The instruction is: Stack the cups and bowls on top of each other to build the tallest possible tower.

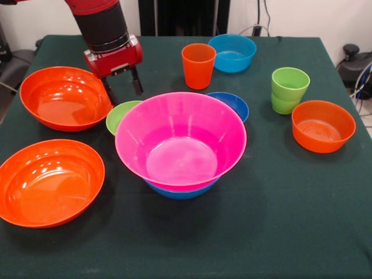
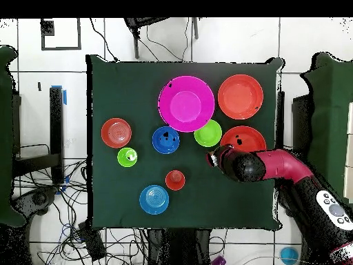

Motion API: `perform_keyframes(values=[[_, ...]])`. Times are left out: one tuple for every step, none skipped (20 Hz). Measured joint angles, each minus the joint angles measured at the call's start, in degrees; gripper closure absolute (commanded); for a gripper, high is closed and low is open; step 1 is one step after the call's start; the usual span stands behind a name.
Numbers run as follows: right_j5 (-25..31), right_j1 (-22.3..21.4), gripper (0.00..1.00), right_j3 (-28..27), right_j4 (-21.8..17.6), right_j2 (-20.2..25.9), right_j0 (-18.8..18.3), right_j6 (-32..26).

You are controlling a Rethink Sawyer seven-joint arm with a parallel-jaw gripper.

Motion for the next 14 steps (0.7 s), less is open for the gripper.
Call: perform_keyframes(values=[[0.01, 0.09, 0.00, -0.06, -0.02, -0.06, 0.09, 0.00], [0.01, 0.10, 0.00, -0.07, -0.02, -0.07, 0.12, 0.00], [0.00, 0.11, 0.00, -0.09, -0.02, -0.09, 0.15, 0.00], [0.00, 0.10, 0.00, -0.17, -0.04, -0.18, 0.25, 0.00], [0.00, 0.08, 0.00, -0.19, -0.06, -0.21, 0.30, 0.00], [0.00, 0.07, 0.00, -0.19, -0.08, -0.22, 0.31, 0.00], [0.00, 0.06, 0.00, -0.20, -0.11, -0.23, 0.33, 0.00], [0.00, 0.05, 0.00, -0.20, -0.13, -0.26, 0.35, 0.00], [0.00, 0.02, 0.00, -0.20, -0.17, -0.33, 0.36, 0.00], [0.00, 0.01, 0.00, -0.20, -0.19, -0.36, 0.36, 0.00], [0.00, 0.00, 0.00, -0.20, -0.21, -0.41, 0.36, 0.00], [0.00, -0.01, 0.00, -0.20, -0.24, -0.47, 0.36, 0.00], [0.00, -0.02, 0.00, -0.20, -0.25, -0.55, 0.37, 0.00], [0.00, -0.04, 0.00, -0.20, -0.27, -0.60, 0.37, 0.00]])
